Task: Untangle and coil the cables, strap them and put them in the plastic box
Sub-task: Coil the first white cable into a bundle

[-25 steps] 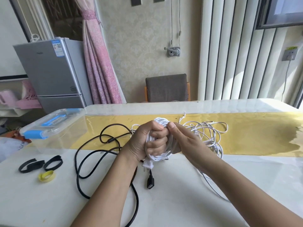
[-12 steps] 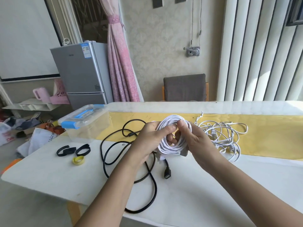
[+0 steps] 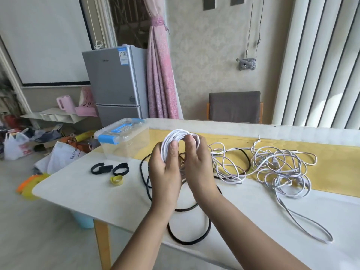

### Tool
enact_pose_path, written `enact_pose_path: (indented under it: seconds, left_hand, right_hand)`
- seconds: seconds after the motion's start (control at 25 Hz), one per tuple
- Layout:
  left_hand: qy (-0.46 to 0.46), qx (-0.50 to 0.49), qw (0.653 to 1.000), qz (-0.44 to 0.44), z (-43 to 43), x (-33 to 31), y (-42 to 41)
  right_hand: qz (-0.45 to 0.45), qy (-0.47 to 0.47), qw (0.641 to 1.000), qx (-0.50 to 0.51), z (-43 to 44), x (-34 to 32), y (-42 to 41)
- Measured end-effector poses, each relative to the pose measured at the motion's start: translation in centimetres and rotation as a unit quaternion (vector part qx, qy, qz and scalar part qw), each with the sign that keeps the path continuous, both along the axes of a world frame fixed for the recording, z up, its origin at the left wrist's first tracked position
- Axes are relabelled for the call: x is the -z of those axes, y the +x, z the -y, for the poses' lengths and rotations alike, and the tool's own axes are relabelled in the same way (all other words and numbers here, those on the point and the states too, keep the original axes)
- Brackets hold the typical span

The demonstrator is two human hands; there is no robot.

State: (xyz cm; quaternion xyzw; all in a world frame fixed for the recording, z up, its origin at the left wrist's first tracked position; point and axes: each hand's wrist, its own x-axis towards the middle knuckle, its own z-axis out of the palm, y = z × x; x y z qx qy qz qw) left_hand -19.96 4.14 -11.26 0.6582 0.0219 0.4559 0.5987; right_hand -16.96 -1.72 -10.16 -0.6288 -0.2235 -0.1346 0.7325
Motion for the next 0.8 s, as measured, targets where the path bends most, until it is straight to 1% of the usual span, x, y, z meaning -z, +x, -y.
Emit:
enact_pose_path:
  seconds: [0.08,0.2,0.28,0.32,0.36,0.4,0.44,0.52,0.6,0.64,0.76,0.8]
  left_hand:
    - [0.034,-0.021,0.999,-0.013,-3.2,-0.3,-0.2]
    - [0.141,-0.063,0.987,-0.045,-8.5,-1.4,-1.0]
    - [0.194,-0.104,0.974,-0.05,-12.1,-2.1,-1.8]
    - [0.213,-0.123,0.968,-0.054,-13.7,-2.5,-2.2]
    - [0.227,-0.139,0.962,-0.064,-15.1,-2.7,-2.5]
    - [0.235,-0.156,0.956,-0.077,-16.2,-2.8,-2.8]
    - [0.237,-0.172,0.952,-0.092,-17.1,-2.6,-3.1]
    - [0.225,-0.196,0.948,-0.111,-18.0,-2.2,-3.6]
    - [0.214,-0.204,0.948,-0.12,-18.6,-1.6,-4.1]
    - [0.209,-0.204,0.948,-0.125,-18.9,-1.3,-4.4]
    - [0.187,-0.203,0.95,-0.142,-19.7,-0.6,-4.7]
    - [0.179,-0.2,0.952,-0.145,-19.8,-0.4,-4.7]
  right_hand:
    - [-0.02,-0.009,0.998,-0.056,-2.1,-0.3,-0.5]
    - [-0.04,-0.061,0.988,-0.134,-4.3,-0.1,-0.2]
    - [-0.044,-0.13,0.979,-0.149,-5.7,0.1,0.7]
    - [-0.028,-0.2,0.969,-0.144,-6.7,0.4,1.3]
    - [0.003,-0.292,0.946,-0.138,-7.9,1.0,1.9]
    - [0.045,-0.379,0.914,-0.137,-9.3,1.6,2.2]
    - [0.09,-0.44,0.882,-0.143,-10.7,2.2,2.4]
    - [0.163,-0.509,0.83,-0.157,-13.2,3.8,2.5]
    - [0.184,-0.555,0.795,-0.159,-14.9,5.2,2.5]
    - [0.175,-0.568,0.79,-0.152,-15.4,5.6,2.6]
    - [0.117,-0.562,0.811,-0.113,-15.8,6.3,2.5]
    - [0.116,-0.568,0.808,-0.104,-15.6,6.4,2.5]
